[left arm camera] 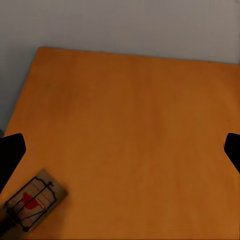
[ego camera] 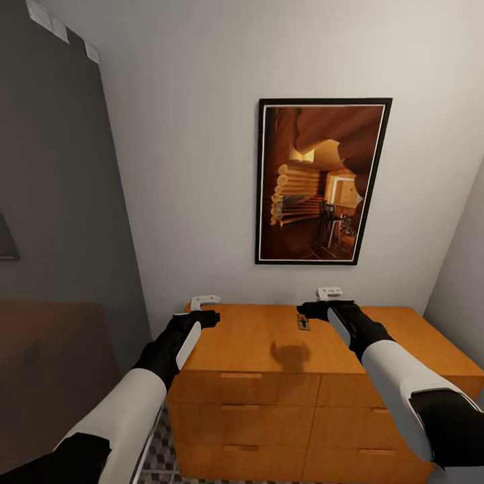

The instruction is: Take the four mousetraps from the cabinet in the bathroom and place them on the bathroom floor. Make sure all four end up on the same floor surface, and ensure that at least two of them are either under or directly next to the same bathroom sink.

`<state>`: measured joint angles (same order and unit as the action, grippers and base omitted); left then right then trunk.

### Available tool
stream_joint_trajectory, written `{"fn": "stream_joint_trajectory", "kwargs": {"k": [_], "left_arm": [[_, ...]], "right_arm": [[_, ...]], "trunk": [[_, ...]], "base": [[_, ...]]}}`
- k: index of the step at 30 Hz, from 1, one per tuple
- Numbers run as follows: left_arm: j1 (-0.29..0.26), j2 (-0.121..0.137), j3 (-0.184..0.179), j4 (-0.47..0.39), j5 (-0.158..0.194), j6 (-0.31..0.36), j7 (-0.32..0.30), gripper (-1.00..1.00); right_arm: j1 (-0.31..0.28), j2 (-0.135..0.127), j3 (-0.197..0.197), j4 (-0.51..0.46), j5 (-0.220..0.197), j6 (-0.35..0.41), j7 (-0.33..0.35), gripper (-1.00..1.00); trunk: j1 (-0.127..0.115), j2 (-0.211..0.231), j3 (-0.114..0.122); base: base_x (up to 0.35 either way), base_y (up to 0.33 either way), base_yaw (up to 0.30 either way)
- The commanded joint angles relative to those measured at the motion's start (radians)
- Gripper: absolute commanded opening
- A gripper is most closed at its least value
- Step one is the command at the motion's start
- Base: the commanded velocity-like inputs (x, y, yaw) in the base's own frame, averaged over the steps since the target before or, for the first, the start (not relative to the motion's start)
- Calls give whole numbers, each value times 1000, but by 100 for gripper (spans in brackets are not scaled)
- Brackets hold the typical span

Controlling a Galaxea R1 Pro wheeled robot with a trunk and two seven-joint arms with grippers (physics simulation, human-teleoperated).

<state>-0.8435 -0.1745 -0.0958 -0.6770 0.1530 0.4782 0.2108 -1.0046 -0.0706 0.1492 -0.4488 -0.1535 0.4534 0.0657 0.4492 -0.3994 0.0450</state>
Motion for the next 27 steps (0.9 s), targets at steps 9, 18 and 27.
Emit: {"fn": "stream_joint_trajectory", "kwargs": {"k": [9,18,27], "left_arm": [[0,0,-2,-1,11,3,9,100],[0,0,-2,-1,11,2,8,100],[0,0,-2,-1,11,2,8,100]], "right_arm": [[0,-1,7,11,-9,33,-7,100],[0,-2,8,12,-5,31,-9,100],[0,-34,-59,11,-6,27,-8,100]], "trunk": [[1,-1,0],[1,-1,0],[1,-1,0]], "base": [[110,6,0],[12,1,0],[1,0,0]]}}
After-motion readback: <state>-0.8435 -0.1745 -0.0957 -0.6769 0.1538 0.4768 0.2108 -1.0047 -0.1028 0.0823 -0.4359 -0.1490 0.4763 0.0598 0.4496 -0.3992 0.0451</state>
